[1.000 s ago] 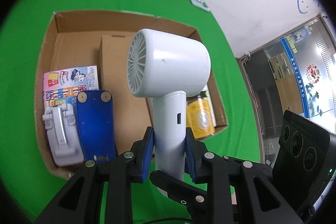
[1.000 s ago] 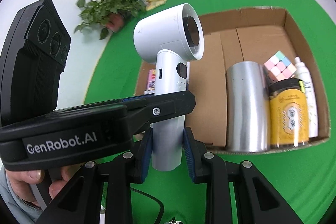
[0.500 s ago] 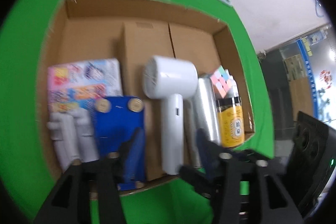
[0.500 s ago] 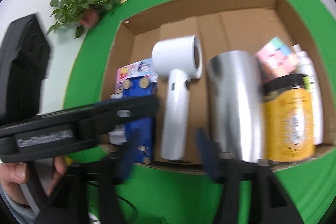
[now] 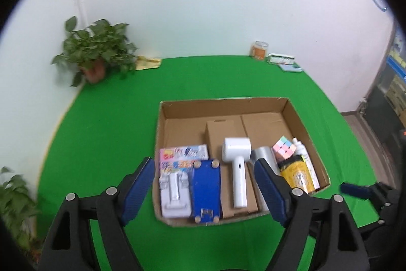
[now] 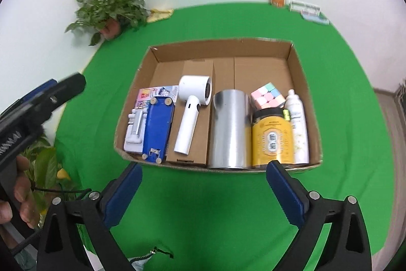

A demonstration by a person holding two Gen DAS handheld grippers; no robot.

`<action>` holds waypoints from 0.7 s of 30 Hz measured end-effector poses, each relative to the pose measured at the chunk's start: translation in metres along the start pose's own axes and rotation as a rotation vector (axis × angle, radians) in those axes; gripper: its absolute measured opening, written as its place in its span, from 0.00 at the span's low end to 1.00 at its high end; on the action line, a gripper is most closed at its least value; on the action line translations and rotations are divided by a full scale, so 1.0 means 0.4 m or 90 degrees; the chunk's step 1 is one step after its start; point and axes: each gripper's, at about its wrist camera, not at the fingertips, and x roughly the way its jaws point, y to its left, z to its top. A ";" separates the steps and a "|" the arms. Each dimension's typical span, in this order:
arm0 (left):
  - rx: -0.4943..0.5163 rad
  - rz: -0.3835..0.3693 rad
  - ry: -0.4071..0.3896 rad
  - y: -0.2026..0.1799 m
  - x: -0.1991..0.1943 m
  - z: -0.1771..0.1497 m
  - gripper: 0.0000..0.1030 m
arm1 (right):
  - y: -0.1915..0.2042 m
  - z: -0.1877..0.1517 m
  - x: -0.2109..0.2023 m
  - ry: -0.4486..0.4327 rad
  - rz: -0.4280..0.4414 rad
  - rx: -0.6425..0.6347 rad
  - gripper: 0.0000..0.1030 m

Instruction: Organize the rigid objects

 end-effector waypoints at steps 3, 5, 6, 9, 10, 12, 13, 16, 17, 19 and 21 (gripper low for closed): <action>-0.034 -0.001 0.006 -0.021 -0.044 -0.029 0.78 | -0.022 -0.043 -0.091 -0.024 -0.005 -0.002 0.99; -0.055 -0.004 0.024 -0.043 -0.075 -0.056 0.80 | -0.033 -0.063 -0.139 -0.034 -0.004 -0.003 0.99; -0.058 -0.007 0.031 -0.049 -0.082 -0.063 0.83 | -0.043 -0.074 -0.165 -0.041 -0.007 -0.005 0.99; -0.054 -0.006 0.016 -0.092 -0.137 -0.102 0.85 | -0.073 -0.125 -0.255 -0.055 -0.007 -0.005 0.99; -0.055 -0.005 0.010 -0.104 -0.157 -0.113 0.88 | -0.080 -0.138 -0.274 -0.058 -0.006 -0.007 0.99; -0.067 -0.003 0.008 -0.123 -0.185 -0.131 0.88 | -0.097 -0.173 -0.326 -0.069 -0.005 -0.011 0.99; -0.073 -0.006 0.007 -0.131 -0.197 -0.139 0.88 | -0.103 -0.186 -0.343 -0.074 -0.004 -0.012 0.99; -0.080 -0.009 0.002 -0.152 -0.233 -0.162 0.88 | -0.119 -0.229 -0.394 -0.088 -0.009 -0.011 0.99; -0.077 -0.001 -0.005 -0.156 -0.248 -0.170 0.88 | -0.125 -0.243 -0.409 -0.090 -0.011 -0.011 0.99; -0.070 0.013 -0.013 -0.164 -0.267 -0.180 0.88 | -0.128 -0.261 -0.429 -0.095 -0.014 -0.011 0.99; -0.068 0.014 -0.018 -0.168 -0.281 -0.184 0.88 | -0.127 -0.275 -0.445 -0.099 -0.022 -0.014 0.99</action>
